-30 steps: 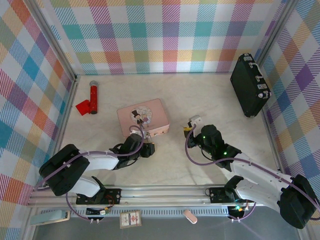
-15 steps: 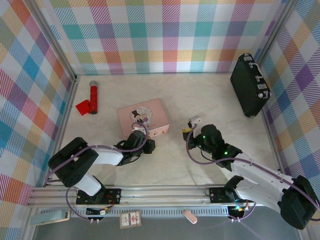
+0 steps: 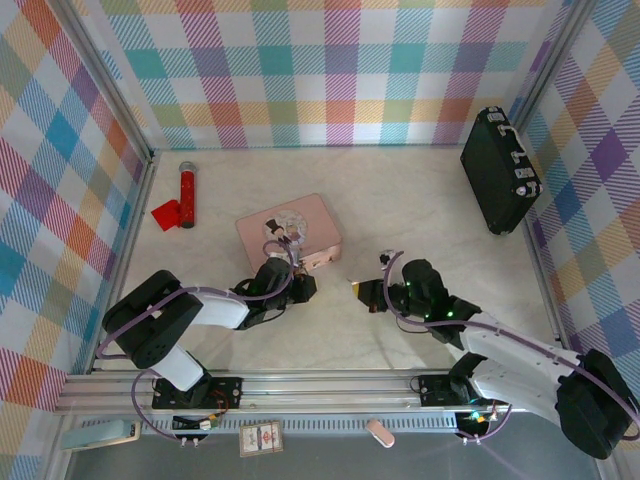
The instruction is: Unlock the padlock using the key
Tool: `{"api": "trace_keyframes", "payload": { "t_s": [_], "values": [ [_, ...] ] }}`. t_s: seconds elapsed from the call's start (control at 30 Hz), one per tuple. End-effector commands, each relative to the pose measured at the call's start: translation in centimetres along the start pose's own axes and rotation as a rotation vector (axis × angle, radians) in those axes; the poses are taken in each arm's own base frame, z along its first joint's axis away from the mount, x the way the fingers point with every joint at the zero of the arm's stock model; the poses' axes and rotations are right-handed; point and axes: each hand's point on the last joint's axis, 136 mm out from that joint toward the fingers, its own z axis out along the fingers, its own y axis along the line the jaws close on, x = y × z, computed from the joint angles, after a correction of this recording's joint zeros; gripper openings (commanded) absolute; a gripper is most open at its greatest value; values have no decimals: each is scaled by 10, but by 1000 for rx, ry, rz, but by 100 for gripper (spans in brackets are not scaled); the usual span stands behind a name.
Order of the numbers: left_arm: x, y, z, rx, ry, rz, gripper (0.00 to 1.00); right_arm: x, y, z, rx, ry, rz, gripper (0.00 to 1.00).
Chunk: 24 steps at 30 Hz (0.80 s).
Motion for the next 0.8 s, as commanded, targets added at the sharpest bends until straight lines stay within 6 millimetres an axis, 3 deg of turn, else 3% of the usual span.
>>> {"api": "trace_keyframes", "payload": {
  "t_s": [0.0, 0.13, 0.33, 0.57, 0.77],
  "values": [
    [-21, -46, 1, 196, -51, -105, 4, -5, 26, 3, -135, -17, 102, 0],
    [-25, -46, 4, 190, -66, -214, 0, -5, 27, 12, -161, -37, 168, 0],
    [-37, -56, 1, 203, -102, -272, 0, -5, 2, 19, -101, -102, 317, 0],
    [-45, -67, -1, 220, -105, -285, 0, -9, 17, 28, -181, -77, 338, 0],
    [-47, -65, 1, 226, -122, -307, 0, -6, 29, 39, -265, -21, 342, 0]
  ]
}}
